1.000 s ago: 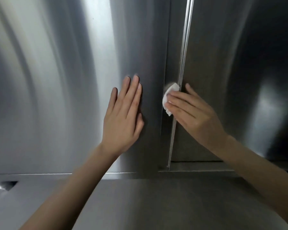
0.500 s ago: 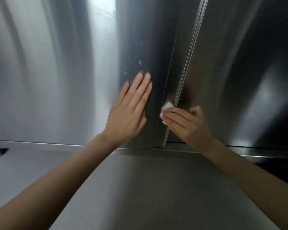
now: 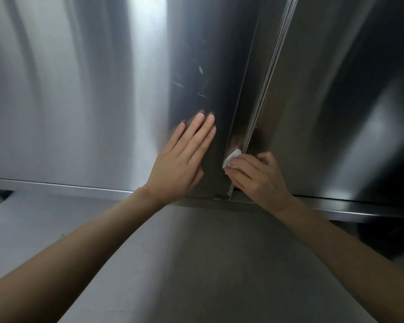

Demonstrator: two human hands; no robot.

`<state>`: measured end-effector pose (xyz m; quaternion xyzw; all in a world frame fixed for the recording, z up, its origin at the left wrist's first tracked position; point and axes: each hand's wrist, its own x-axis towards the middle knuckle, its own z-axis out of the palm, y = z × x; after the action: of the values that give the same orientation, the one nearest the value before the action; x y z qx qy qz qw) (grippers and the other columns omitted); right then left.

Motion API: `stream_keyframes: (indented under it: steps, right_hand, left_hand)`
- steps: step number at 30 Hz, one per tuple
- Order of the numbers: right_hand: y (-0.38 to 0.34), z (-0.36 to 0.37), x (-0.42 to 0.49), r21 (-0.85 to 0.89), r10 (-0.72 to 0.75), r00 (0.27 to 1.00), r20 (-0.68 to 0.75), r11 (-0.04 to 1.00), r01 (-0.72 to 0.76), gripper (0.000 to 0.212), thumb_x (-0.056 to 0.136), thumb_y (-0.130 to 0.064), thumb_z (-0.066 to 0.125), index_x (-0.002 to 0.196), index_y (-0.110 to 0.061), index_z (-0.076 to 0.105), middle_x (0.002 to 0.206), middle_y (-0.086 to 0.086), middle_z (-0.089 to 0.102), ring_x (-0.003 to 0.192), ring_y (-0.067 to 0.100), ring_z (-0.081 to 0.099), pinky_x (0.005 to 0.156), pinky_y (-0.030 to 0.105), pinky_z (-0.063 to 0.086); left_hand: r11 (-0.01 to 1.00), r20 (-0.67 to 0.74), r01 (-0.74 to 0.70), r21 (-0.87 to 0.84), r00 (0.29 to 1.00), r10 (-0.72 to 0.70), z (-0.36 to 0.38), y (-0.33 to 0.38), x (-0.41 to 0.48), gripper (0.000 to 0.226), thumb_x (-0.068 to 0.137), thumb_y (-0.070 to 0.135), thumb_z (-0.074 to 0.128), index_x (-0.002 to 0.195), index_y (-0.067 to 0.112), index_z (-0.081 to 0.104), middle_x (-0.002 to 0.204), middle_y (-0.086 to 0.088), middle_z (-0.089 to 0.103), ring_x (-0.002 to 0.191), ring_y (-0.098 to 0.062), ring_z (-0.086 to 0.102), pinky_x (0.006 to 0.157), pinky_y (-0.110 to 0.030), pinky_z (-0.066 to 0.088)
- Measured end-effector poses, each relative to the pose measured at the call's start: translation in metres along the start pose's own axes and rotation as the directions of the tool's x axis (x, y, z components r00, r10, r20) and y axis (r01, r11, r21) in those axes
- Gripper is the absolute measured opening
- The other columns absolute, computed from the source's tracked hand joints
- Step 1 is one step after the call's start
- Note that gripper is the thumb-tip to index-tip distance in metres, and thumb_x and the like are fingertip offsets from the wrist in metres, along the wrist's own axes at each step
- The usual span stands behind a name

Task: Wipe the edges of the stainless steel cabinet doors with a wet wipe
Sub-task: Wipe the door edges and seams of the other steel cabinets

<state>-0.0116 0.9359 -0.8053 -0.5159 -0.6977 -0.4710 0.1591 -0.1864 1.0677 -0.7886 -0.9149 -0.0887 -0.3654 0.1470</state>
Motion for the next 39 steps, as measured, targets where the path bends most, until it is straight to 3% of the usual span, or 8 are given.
stream_keyframes:
  steps: [5, 9, 14, 22, 26, 32, 36, 39]
  right_hand:
    - [-0.018, 0.007, -0.017, 0.022, -0.057, 0.993, 0.105, 0.998, 0.055, 0.014, 0.088, -0.009, 0.064, 0.079, -0.011, 0.074, 0.089, 0.001, 0.071, 0.079, 0.017, 0.067, 0.065, 0.031, 0.035]
    - [-0.013, 0.004, -0.008, 0.025, -0.06, 0.995, 0.073, 0.998, 0.059, 0.016, 0.089, -0.01, 0.064, 0.076, -0.011, 0.073, 0.085, 0.0, 0.071, 0.072, 0.017, 0.065, 0.061, 0.032, 0.036]
    - [-0.014, 0.008, -0.015, 0.054, -0.037, 0.996, 0.082, 0.998, 0.033, 0.017, 0.091, -0.009, 0.059, 0.081, -0.009, 0.073, 0.091, 0.002, 0.071, 0.08, 0.018, 0.066, 0.06, 0.032, 0.034]
    - [-0.041, 0.025, -0.037, 0.101, -0.025, 0.974, 0.225, 0.995, 0.002, 0.007, 0.076, -0.008, 0.077, 0.073, -0.012, 0.073, 0.081, 0.0, 0.07, 0.073, 0.016, 0.065, 0.063, 0.028, 0.033]
    - [-0.037, 0.004, -0.017, 0.225, 0.25, 0.964, 0.088, 0.938, -0.264, 0.005, 0.082, -0.008, 0.071, 0.078, -0.006, 0.073, 0.084, 0.004, 0.071, 0.071, 0.02, 0.064, 0.062, 0.03, 0.041]
    - [-0.032, -0.009, 0.035, 0.4, 0.631, 0.76, -0.156, 0.744, -0.535, 0.01, 0.081, 0.0, 0.071, 0.091, 0.002, 0.071, 0.094, 0.013, 0.069, 0.088, 0.023, 0.065, 0.082, 0.031, 0.053]
    - [-0.052, 0.005, 0.019, 0.334, 0.664, 0.744, -0.077, 0.72, -0.608, 0.008, 0.078, 0.0, 0.074, 0.085, 0.003, 0.072, 0.092, 0.014, 0.071, 0.084, 0.024, 0.068, 0.077, 0.034, 0.056]
    - [-0.074, 0.009, -0.009, 0.259, 0.604, 0.791, 0.099, 0.752, -0.606, 0.014, 0.066, 0.0, 0.084, 0.074, -0.002, 0.072, 0.086, 0.009, 0.072, 0.076, 0.021, 0.07, 0.066, 0.032, 0.058]
  left_hand:
    - [1.0, 0.01, 0.001, -0.002, 1.0, -0.001, -0.002, 0.001, 0.0, 0.06, 0.088, 0.014, 0.039, 0.146, 0.0, 0.028, 0.153, -0.02, 0.031, 0.143, -0.037, 0.027, 0.116, -0.05, 0.025]
    - [1.0, 0.016, -0.006, -0.003, 1.0, 0.006, -0.003, -0.002, 0.0, 0.061, 0.088, 0.013, 0.04, 0.146, 0.0, 0.03, 0.154, -0.019, 0.03, 0.144, -0.036, 0.026, 0.117, -0.049, 0.025]
    - [1.0, 0.017, 0.004, -0.023, 1.0, -0.004, 0.0, -0.002, -0.001, 0.061, 0.088, 0.012, 0.039, 0.147, -0.001, 0.029, 0.154, -0.02, 0.029, 0.144, -0.036, 0.024, 0.118, -0.05, 0.024]
    - [1.0, 0.021, -0.003, -0.015, 1.0, 0.004, -0.005, -0.003, 0.0, 0.06, 0.087, 0.013, 0.038, 0.146, 0.001, 0.031, 0.153, -0.019, 0.033, 0.143, -0.036, 0.029, 0.116, -0.05, 0.028]
    - [1.0, 0.014, -0.012, -0.006, 1.0, 0.012, -0.004, -0.003, 0.0, 0.071, 0.081, 0.008, 0.058, 0.145, 0.002, 0.029, 0.152, -0.018, 0.034, 0.142, -0.034, 0.029, 0.116, -0.049, 0.025]
    - [1.0, 0.003, -0.014, 0.018, 1.0, 0.014, -0.002, -0.004, 0.0, 0.073, 0.079, 0.012, 0.057, 0.146, 0.001, 0.029, 0.153, -0.018, 0.032, 0.143, -0.033, 0.026, 0.116, -0.049, 0.021]
    - [1.0, 0.025, 0.001, 0.013, 1.0, -0.002, -0.002, -0.003, -0.001, 0.067, 0.084, 0.013, 0.044, 0.147, 0.003, 0.025, 0.155, -0.015, 0.024, 0.144, -0.032, 0.023, 0.117, -0.047, 0.02]
    - [1.0, 0.021, -0.008, 0.011, 1.0, 0.007, -0.001, -0.006, -0.002, 0.072, 0.08, 0.009, 0.054, 0.147, 0.003, 0.026, 0.155, -0.016, 0.027, 0.145, -0.032, 0.023, 0.119, -0.046, 0.021]
